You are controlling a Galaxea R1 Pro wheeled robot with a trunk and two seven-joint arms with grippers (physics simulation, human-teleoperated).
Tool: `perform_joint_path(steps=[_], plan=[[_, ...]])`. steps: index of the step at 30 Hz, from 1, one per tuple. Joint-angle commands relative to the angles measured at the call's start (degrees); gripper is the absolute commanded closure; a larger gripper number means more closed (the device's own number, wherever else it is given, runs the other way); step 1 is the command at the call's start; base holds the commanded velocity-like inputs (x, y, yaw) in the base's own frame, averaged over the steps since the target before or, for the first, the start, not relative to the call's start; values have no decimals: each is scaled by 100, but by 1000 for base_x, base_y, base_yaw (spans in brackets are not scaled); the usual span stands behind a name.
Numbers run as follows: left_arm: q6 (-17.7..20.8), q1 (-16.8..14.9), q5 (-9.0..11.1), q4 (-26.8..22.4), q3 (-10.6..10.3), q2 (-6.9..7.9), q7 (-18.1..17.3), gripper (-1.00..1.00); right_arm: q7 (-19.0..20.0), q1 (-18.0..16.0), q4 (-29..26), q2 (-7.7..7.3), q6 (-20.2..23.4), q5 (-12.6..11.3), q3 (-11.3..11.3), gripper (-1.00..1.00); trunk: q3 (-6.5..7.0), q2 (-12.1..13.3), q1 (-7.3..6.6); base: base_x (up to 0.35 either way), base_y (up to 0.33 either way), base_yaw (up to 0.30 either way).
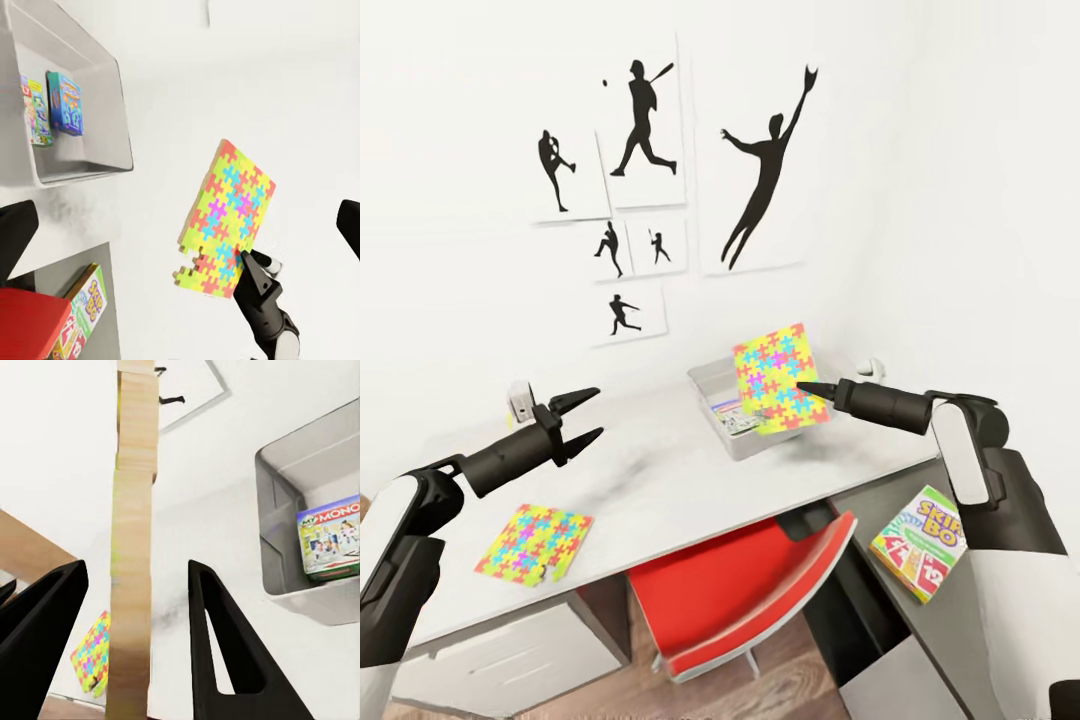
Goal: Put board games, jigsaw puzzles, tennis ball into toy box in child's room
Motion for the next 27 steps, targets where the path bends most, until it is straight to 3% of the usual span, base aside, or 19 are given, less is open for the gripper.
perform_joint_path(steps=[1, 4, 11, 27], plan=[[15, -7, 50, -2, 3, -3, 57, -100, 49, -9, 6, 0, 27, 27, -9, 100, -16, -12, 3, 0, 0, 261], [11, -7, -160, -2, 5, -16, 30, -100, 49, -19, 28, 0, 27, 30, -9, 100, -30, -12, 3, 0, 0, 261], [9, -5, -353, -2, 1, -51, 0, -100, 49, -22, 38, -6, 27, 31, -8, 100, -63, -12, 3, 0, 0, 261], [9, -7, -376, -2, -10, -61, 3, -100, 55, -15, 34, -15, 27, 32, -13, 100, -137, -12, 3, 0, 0, 261]])
